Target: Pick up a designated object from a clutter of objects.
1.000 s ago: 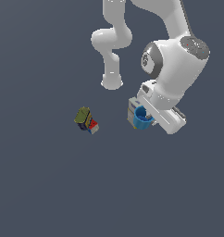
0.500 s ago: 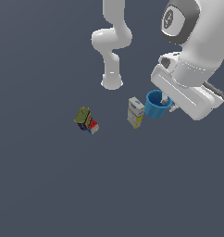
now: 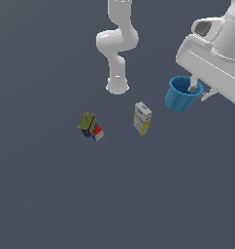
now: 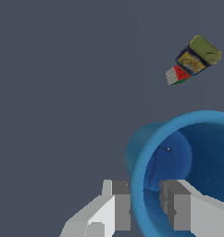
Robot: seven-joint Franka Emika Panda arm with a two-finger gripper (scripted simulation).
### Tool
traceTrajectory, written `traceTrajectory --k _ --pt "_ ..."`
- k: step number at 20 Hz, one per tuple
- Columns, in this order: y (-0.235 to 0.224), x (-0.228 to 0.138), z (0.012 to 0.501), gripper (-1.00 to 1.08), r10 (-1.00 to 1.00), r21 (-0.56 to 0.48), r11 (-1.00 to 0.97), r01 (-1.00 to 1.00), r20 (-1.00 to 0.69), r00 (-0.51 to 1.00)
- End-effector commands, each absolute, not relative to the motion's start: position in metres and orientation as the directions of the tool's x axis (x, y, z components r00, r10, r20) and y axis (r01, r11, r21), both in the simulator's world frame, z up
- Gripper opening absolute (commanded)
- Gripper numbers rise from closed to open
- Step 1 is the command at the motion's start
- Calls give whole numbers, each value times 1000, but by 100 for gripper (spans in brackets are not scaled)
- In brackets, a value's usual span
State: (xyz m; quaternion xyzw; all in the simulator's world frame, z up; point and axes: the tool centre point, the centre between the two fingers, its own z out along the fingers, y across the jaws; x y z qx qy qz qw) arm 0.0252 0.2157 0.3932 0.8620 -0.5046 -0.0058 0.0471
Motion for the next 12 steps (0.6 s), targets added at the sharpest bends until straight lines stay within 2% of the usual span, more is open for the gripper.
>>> traceTrajectory --k 1,12 --pt "221 28 411 -100 -871 86 -486 -870 38 490" --pt "234 38 453 -100 -871 86 -485 -870 39 490"
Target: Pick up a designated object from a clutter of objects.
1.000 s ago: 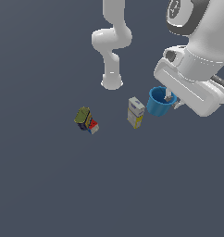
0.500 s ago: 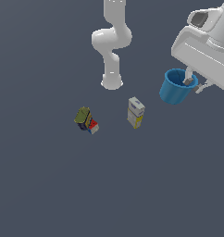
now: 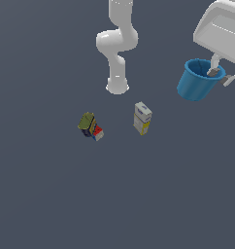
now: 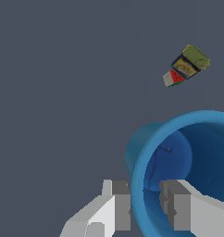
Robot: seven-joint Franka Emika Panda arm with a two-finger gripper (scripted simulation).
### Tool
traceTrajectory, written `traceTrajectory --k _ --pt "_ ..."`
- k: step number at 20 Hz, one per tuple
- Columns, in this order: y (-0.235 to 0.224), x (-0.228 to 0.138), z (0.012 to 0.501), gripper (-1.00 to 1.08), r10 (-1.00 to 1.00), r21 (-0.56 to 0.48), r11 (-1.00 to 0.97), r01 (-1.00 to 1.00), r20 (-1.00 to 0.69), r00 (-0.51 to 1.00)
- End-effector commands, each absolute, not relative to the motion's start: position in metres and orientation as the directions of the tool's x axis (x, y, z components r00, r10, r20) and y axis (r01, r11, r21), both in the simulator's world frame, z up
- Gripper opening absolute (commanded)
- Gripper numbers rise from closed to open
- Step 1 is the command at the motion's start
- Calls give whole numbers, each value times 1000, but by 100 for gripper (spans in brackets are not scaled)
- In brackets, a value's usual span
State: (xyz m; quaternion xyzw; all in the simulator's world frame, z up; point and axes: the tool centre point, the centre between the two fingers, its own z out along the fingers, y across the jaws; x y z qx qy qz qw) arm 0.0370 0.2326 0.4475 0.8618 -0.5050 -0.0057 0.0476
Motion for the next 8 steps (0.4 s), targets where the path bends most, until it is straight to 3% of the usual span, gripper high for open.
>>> traceTrajectory --k 1,8 --pt "234 39 454 -100 -871 86 -485 -870 39 490" --pt "236 40 460 -100 -871 86 -485 -870 39 490"
